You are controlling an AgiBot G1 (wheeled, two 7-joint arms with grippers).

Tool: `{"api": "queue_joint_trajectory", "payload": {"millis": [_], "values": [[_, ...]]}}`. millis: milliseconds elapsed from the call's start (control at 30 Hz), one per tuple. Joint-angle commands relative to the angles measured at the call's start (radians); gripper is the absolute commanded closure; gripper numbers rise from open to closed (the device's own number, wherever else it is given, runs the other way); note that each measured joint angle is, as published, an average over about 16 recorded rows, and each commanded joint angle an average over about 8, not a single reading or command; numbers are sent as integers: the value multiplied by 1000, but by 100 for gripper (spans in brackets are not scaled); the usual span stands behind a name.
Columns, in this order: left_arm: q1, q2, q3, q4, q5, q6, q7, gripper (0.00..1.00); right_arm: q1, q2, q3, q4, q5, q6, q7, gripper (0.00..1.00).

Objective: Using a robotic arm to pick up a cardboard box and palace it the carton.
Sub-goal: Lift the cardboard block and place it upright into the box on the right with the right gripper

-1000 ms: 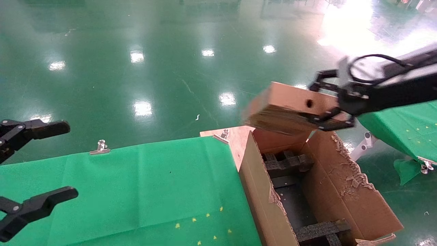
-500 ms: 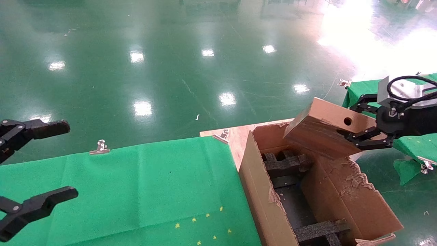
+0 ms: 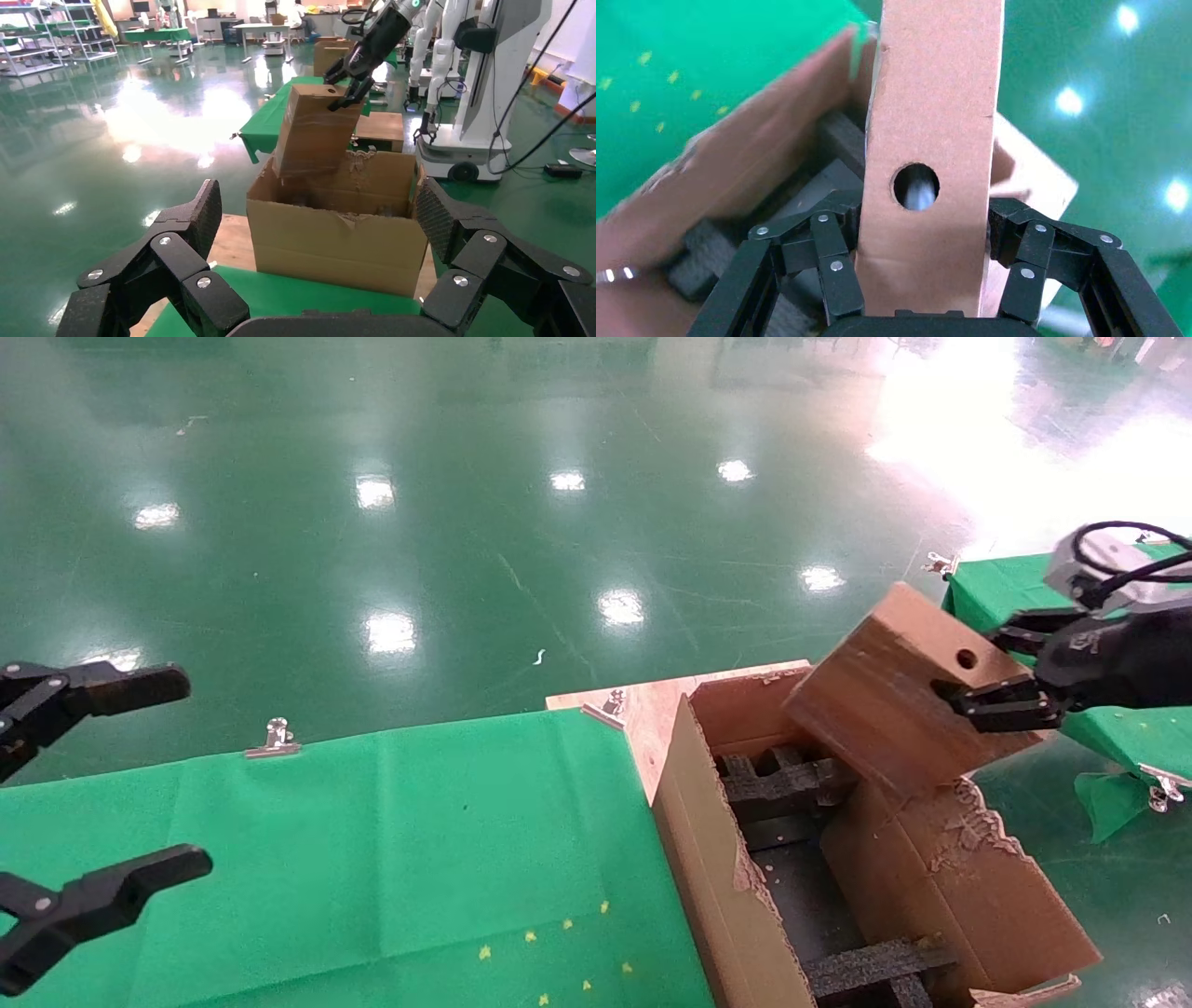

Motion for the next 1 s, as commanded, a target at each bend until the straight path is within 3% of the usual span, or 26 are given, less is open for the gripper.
{"api": "queue_joint_trajectory", "payload": {"millis": [33,267,500,1000], "values": [[0,0,0,0,0,0,0,0,-17,6,-2,-22,9,24,67,100],[0,0,0,0,0,0,0,0,-93,52,-11,-8,51,100,306,100],[0,0,0,0,0,0,0,0,-162,101,-26,85,80,182,502,100],[0,0,0,0,-1,0,0,0,-200,118,-42,155,84,226,558,100]]}}
